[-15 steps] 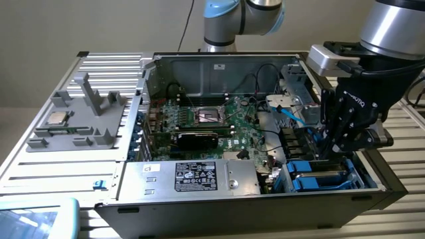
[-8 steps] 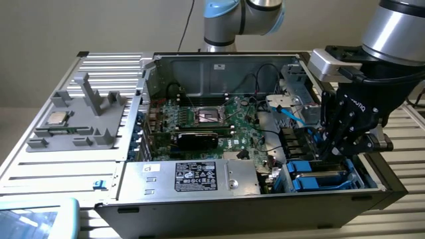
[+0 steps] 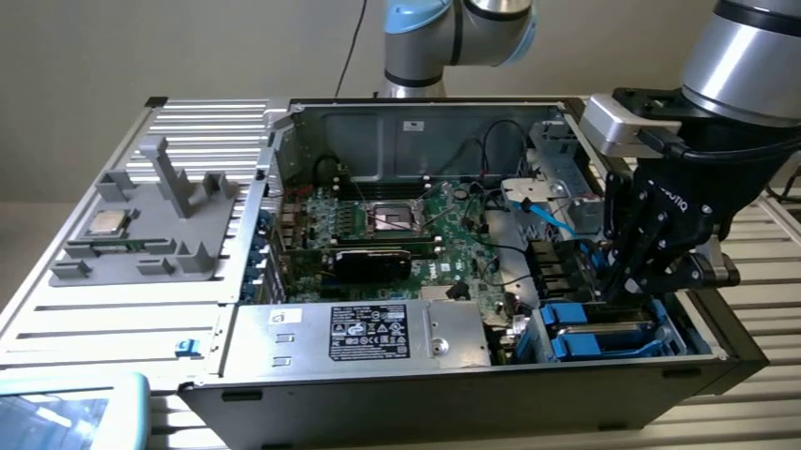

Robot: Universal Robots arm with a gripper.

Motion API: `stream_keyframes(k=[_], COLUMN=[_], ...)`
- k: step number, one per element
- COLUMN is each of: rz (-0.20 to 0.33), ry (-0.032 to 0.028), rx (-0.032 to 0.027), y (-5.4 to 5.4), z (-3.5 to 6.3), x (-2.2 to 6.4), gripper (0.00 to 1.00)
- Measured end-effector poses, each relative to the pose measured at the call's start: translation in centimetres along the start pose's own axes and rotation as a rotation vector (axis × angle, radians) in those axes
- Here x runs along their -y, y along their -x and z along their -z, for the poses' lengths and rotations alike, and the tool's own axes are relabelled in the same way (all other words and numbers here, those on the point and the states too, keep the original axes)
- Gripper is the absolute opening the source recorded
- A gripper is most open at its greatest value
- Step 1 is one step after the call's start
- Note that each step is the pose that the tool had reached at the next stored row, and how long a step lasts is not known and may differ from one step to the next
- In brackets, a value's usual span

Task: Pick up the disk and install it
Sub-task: 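Insert the first disk wire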

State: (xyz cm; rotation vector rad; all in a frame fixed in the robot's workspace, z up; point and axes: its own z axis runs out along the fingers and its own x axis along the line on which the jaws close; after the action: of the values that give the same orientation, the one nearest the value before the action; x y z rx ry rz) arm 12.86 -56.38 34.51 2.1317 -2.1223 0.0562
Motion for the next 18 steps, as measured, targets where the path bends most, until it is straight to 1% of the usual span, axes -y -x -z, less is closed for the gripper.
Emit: stream_keyframes(k=[9, 18], rz=[0.000, 0.000], ry=[0.0000, -0.0007], rx=[0.0001, -0.0001], y=[0.06, 0.20], z=[-0.51, -0.67], x=[0.03, 0.05], gripper=[0.16, 0.16])
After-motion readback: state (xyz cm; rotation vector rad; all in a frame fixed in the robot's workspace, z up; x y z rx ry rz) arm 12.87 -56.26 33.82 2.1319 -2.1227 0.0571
